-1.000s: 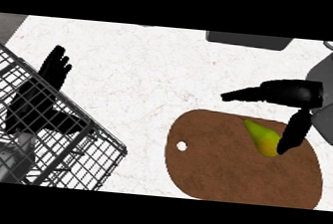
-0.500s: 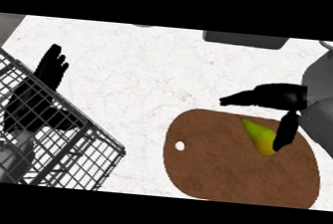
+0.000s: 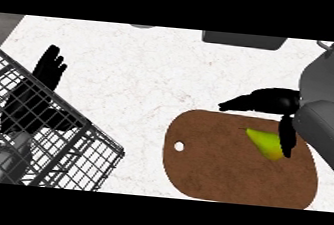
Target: Pick the pear from the cutting board and place it in the pot
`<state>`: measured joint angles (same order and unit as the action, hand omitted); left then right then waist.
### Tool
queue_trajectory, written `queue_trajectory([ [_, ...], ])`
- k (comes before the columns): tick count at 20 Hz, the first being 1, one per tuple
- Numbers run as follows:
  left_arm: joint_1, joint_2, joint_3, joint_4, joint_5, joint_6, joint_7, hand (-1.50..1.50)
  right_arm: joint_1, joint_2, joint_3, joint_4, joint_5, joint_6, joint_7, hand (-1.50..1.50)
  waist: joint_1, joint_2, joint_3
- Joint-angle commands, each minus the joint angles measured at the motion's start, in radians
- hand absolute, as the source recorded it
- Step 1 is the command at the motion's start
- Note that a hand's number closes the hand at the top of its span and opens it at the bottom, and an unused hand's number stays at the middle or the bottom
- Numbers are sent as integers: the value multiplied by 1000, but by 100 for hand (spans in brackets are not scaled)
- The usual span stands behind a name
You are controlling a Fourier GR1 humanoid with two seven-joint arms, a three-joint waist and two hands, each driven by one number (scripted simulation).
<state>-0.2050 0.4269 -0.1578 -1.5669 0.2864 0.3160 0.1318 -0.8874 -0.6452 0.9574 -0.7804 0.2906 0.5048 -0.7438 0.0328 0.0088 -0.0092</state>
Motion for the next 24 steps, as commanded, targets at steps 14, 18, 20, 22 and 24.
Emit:
queue_trajectory([
  [14, -40, -27, 47, -20, -14, 21, 26, 0, 36, 83, 107, 100, 79, -90, -285, 150, -13, 0, 11],
  [18, 3, -16, 64, -40, 5, -4, 24, 0, 26, 101, 118, 106, 78, -75, -264, 150, -3, -3, 10],
  [20, 22, -44, 49, -44, -33, 50, 24, 0, 145, -14, 93, -41, 72, -190, -171, 150, -59, -23, 9],
  [22, 69, -40, 79, -5, -19, 43, -10, 0, 218, -95, 62, -107, 63, -301, -78, 150, -102, -36, 6],
  [24, 83, -2, 117, 3, -13, 48, 12, 0, 288, -180, 40, -116, 57, -385, -75, 150, -164, -57, 6],
])
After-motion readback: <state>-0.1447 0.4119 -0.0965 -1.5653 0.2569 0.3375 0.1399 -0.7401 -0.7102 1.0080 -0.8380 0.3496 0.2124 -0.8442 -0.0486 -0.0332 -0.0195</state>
